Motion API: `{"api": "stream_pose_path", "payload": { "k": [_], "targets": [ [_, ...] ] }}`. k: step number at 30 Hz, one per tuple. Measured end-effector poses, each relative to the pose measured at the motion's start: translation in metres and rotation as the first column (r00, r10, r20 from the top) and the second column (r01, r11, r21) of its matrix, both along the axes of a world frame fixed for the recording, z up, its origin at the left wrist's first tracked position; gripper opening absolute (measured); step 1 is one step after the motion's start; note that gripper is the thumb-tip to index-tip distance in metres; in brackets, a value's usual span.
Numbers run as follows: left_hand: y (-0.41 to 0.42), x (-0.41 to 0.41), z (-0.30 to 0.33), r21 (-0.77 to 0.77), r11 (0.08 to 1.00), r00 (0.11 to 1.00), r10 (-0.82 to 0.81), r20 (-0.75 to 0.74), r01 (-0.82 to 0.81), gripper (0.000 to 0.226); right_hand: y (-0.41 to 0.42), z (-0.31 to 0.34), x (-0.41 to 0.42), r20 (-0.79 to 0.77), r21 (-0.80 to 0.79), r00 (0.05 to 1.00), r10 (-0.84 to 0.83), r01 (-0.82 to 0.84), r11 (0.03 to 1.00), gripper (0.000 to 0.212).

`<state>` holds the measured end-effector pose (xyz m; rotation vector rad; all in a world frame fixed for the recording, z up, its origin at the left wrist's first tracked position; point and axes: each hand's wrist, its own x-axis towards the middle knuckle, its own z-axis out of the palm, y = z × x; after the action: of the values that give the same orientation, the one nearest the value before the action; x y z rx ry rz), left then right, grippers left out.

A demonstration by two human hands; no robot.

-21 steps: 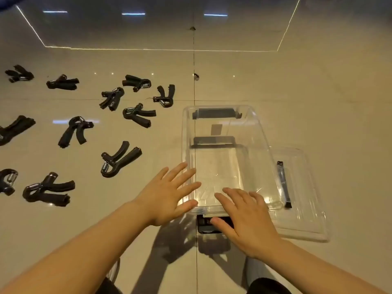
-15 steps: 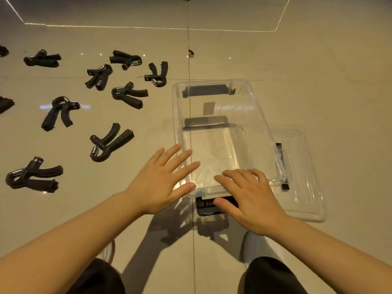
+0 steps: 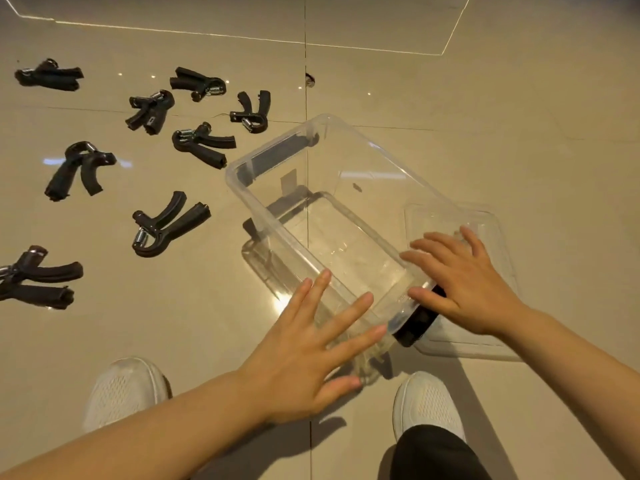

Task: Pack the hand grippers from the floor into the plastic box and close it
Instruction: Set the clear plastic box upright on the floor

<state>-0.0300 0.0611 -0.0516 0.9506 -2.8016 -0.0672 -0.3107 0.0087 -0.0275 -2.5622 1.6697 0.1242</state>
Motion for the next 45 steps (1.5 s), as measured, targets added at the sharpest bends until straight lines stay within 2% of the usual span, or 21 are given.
{"api": "stream_pose_path", "payload": {
  "k": [4,7,8,10,12,13,15,17,21,23,26,28,30,38,42,45],
  "targets": [
    [-0.019,0.0,-0.004,-0.026,0.999,0.998,-0.038,0.051,0.039,0.06,-0.006,0.004,-0.011,-0.001,0.01,0.997,-0.081,0.081,0.997,0.078],
    [-0.048,0.019,-0.004,-0.059,0.998,0.998,-0.03,0.062,0.033,0.058,0.003,0.011,0.003,0.091,-0.047,0.985,-0.143,0.148,0.988,0.07],
    [-0.061,0.027,-0.001,-0.068,0.997,0.998,0.039,0.042,-0.036,0.057,0.008,0.013,0.014,0.156,-0.07,0.977,-0.148,0.16,0.985,0.069],
    [-0.087,0.042,0.007,0.024,0.952,0.951,0.307,-0.048,-0.306,0.06,0.021,0.015,0.047,0.255,-0.081,0.963,-0.089,0.113,0.99,0.069],
    [-0.107,0.057,0.008,0.135,0.84,0.844,0.535,-0.049,-0.525,0.063,0.033,0.008,0.081,0.239,-0.11,0.971,0.022,0.005,0.994,0.061],
    [-0.11,0.062,0.005,0.147,0.814,0.821,0.57,-0.015,-0.562,0.065,0.036,0.003,0.092,0.223,-0.14,0.973,0.066,-0.034,0.989,0.055],
    [-0.11,0.065,0.0,0.143,0.824,0.832,0.555,-0.003,-0.549,0.066,0.037,-0.006,0.097,0.222,-0.176,0.971,0.094,-0.055,0.983,0.056],
    [-0.106,0.065,-0.002,0.113,0.838,0.84,0.541,-0.04,-0.534,0.062,0.037,-0.009,0.086,0.198,-0.181,0.974,0.111,-0.075,0.981,0.071],
    [-0.083,0.067,-0.013,-0.111,0.892,0.899,0.43,-0.087,-0.438,0.049,0.042,-0.009,0.049,0.174,-0.17,0.983,0.06,-0.03,0.985,0.076],
    [-0.065,0.061,-0.019,-0.163,0.909,0.922,0.369,-0.115,-0.384,0.049,0.042,-0.009,0.031,0.179,-0.171,0.984,0.003,0.028,0.985,0.074],
    [-0.052,0.044,-0.02,-0.216,0.928,0.953,0.297,-0.057,-0.303,0.054,0.041,-0.012,0.006,0.16,-0.232,0.987,-0.017,0.054,0.971,0.071],
    [-0.053,0.031,-0.02,-0.233,0.945,0.972,0.235,-0.003,-0.229,0.056,0.039,-0.011,-0.009,0.14,-0.239,0.986,-0.09,0.121,0.963,0.088],
    [-0.053,0.018,-0.018,-0.218,0.956,0.977,0.209,0.035,-0.196,0.057,0.038,-0.01,-0.02,0.127,-0.224,0.977,-0.17,0.196,0.955,0.095],
    [-0.062,-0.02,-0.006,-0.123,0.974,0.969,0.208,0.136,-0.191,0.059,0.035,-0.01,-0.05,0.127,-0.247,0.958,-0.258,0.282,0.927,0.069],
    [-0.064,-0.031,-0.007,-0.11,0.975,0.97,0.204,0.128,-0.191,0.059,0.035,-0.014,-0.051,0.204,-0.23,0.924,-0.325,0.367,0.901,0.044],
    [-0.067,-0.029,-0.007,-0.12,0.978,0.974,0.184,0.132,-0.168,0.059,0.033,-0.013,-0.035,0.29,-0.2,0.876,-0.386,0.45,0.87,0.04]
  ]
}}
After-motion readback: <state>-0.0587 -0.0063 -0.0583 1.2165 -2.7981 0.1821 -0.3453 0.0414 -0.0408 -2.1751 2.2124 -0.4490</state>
